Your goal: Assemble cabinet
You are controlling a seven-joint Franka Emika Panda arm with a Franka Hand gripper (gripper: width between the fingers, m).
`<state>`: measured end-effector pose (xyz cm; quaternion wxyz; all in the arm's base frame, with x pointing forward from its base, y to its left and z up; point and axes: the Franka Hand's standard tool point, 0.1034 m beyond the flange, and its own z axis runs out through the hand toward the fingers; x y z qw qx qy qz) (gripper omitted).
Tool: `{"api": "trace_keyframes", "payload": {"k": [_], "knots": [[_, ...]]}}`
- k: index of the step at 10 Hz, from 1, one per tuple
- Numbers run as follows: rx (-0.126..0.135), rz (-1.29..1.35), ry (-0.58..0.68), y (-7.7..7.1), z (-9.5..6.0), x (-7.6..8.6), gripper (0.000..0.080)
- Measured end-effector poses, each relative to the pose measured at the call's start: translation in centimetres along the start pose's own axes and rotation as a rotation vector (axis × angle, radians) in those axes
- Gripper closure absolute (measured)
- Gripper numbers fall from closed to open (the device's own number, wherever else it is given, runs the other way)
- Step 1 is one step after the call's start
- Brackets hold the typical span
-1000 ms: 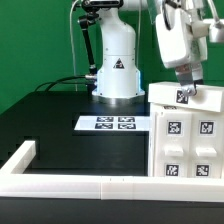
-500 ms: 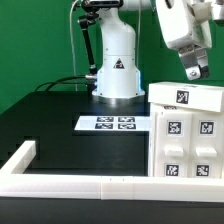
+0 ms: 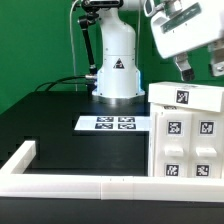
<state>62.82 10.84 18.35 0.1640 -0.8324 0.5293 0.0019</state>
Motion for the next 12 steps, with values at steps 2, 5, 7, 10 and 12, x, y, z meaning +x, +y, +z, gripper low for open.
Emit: {"api": "trace_keyframes", "payload": {"k": [2,5,7,10,12], "knots": [[-0.009,-0.132,-0.005,-0.26,0.03,-0.07,0.0002],[-0.034,-0.494,0.016,-0.12,-0.05,0.25,0.0002],[-0.058,-0.784,0.016,-0.11,0.01,0.31,0.0002],[-0.146,-1.217,-0.042,0.11,0.52,0.09,0.0002],[-0.146,-1.361,-0.050,0.13,0.54,0.34,0.0002]]}}
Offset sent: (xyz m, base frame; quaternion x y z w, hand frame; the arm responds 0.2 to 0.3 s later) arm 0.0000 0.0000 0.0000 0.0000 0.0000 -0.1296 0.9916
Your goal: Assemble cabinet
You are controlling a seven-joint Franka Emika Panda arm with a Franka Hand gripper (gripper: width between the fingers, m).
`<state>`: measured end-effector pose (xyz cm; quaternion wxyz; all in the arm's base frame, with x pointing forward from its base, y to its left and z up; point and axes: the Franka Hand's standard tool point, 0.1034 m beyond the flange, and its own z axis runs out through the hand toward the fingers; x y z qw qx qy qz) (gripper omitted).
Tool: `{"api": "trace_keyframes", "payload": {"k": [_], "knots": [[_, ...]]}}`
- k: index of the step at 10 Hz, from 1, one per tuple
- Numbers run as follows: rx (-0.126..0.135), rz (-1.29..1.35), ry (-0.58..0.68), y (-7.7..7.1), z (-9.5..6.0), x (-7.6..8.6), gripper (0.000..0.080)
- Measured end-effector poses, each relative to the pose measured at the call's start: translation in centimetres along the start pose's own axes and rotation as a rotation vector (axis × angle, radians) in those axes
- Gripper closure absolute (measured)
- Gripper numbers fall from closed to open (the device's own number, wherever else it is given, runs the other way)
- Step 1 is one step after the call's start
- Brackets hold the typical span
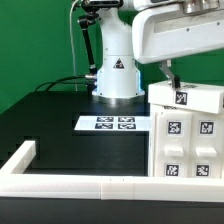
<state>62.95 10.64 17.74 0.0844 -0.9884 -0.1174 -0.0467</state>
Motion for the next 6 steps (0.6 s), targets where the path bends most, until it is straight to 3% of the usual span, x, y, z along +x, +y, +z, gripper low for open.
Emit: {"api": "trace_keyframes", "payload": {"k": [6], "knots": [[-0.006,-0.311,-0.014,1.1,0.7,-0.7,0.0002]]}}
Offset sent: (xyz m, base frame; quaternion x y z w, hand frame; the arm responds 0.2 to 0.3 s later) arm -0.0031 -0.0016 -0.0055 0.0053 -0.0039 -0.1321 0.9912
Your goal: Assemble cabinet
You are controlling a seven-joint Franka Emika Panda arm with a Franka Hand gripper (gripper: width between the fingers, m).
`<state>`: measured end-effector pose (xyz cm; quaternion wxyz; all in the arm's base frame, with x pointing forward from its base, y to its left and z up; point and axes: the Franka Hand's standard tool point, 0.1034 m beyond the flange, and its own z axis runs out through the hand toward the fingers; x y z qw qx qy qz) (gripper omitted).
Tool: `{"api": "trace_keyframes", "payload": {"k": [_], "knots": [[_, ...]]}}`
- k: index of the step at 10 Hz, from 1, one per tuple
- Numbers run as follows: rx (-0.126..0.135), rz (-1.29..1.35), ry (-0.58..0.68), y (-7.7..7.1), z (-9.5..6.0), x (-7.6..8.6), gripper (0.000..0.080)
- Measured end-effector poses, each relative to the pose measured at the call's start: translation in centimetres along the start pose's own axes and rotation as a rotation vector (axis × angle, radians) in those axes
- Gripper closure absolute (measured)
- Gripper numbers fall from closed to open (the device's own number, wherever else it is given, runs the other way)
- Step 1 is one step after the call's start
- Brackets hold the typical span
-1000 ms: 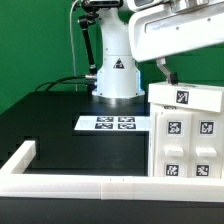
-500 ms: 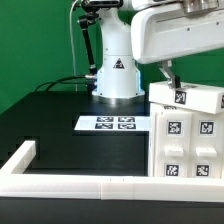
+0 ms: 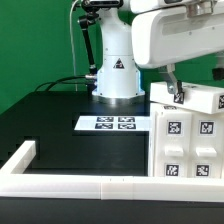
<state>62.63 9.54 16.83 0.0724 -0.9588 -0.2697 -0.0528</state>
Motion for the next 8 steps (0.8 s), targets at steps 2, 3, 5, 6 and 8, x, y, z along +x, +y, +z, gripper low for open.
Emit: {"api": "trace_keyframes", "payload": {"k": [2,3,5,6,8], "knots": [[-0.004,0.014,-0.003,0.5,0.6,-0.8,0.0002],[-0.006,0.017,-0.005,0.5,1.1,-1.3,0.0002],[-0.009,0.023,-0.003,0.5,1.3,-1.4,0.0002],[-0.009,0.035,-0.003,0.5,1.3,-1.4,0.0127],[-0.009,0.059,-0.003,0.6,1.3,-1.4,0.0241]]}}
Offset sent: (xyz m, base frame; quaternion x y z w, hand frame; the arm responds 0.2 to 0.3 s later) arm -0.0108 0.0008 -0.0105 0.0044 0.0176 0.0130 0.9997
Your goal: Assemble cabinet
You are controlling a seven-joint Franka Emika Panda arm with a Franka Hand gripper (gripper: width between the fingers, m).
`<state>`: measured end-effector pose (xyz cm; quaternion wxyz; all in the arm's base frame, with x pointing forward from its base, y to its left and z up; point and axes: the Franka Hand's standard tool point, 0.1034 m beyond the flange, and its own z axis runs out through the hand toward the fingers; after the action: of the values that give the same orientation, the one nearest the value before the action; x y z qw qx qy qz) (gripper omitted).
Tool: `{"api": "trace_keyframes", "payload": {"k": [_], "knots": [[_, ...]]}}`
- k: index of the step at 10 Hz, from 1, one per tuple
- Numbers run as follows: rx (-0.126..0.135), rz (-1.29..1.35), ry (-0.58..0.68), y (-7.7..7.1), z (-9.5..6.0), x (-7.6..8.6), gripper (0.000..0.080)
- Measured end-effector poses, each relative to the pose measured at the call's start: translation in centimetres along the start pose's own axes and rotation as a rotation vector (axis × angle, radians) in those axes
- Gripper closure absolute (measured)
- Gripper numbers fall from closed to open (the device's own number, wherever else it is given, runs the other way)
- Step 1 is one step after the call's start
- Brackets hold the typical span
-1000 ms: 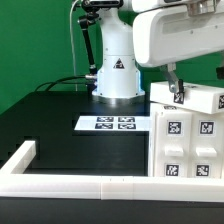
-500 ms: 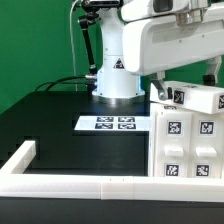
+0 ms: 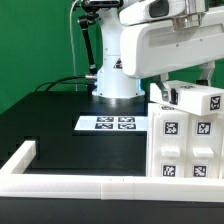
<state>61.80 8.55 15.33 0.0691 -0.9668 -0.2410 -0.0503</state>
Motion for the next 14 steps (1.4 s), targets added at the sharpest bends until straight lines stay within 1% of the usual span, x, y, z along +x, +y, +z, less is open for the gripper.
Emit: {"api": "trace_keyframes", "payload": {"k": [1,2,3,4,6,8,9,12,14], "knots": [[0.001,0.022,0.000,0.0,0.0,0.0,0.0241],[0.000,0.147,0.005,0.0,0.0,0.1,0.0241],[-0.011,0.273,0.025,0.0,0.0,0.2,0.0241],[-0.015,0.405,0.038,-0.2,0.1,0.2,0.0241],[-0.017,0.622,0.064,-0.3,0.1,0.6,0.0241],[-0.024,0.823,0.125,-0.1,0.2,1.0,0.0239],[-0.027,0.857,0.150,0.0,0.1,1.2,0.0239],[-0.013,1.034,0.155,0.0,0.1,1.2,0.0239],[0.007,1.194,0.162,0.0,0.1,1.2,0.0239]]}}
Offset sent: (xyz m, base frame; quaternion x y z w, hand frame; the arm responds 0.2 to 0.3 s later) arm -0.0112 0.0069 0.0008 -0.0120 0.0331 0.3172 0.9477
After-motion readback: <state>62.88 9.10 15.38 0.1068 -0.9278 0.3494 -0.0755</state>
